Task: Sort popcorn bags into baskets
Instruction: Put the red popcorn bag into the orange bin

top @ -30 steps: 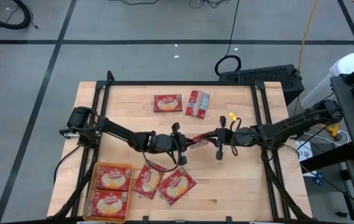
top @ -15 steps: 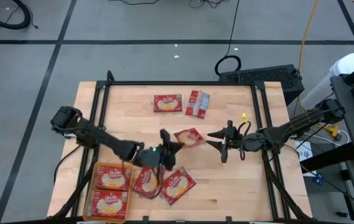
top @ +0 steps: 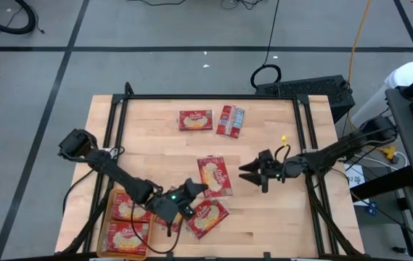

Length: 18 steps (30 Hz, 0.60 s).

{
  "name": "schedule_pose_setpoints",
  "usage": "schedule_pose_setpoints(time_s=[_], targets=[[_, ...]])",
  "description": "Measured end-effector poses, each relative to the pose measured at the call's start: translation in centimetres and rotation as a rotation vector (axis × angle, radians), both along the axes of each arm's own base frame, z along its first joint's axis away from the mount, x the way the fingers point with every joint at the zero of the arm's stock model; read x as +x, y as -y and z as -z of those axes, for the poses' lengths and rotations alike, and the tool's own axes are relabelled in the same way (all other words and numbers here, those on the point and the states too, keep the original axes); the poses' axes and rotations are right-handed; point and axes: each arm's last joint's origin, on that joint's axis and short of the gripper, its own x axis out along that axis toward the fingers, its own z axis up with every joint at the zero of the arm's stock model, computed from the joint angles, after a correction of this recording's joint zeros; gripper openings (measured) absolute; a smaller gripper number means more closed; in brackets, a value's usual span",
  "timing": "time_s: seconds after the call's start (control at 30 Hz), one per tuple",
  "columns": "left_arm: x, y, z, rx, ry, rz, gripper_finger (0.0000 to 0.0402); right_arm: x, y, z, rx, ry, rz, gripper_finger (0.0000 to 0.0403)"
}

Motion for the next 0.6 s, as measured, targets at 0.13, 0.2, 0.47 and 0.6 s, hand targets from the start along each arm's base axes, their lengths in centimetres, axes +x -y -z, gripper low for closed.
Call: schedule_pose_setpoints(time_s=[0.13, 0.2, 0.47, 0.6], targets=[[0.0, 0.1, 0.0, 0.107, -0.028, -0.002, 0.0007, 1.5, -0.6, 0.5, 0.039, 0.008, -0.02, 0.0223], [0.0, 0.0, 0.0, 0.138, -0.037, 0.002, 0.0008, 2.3, -0.9, 0.6, 0.053, 0.036, -0.018, 0.0232], [0.0, -0.1, -0.1, 0.196, -0.052, -0.014, 0.0007, 6.5, -0.9, 0.8, 0.059, 0.056, -0.023, 0.024], [-0.1, -0.1, -0.1, 0.204, -0.049, -0.04, 0.0006, 8.0, -0.7, 0.4, 0.004, 0.081, -0.068, 0.0224]])
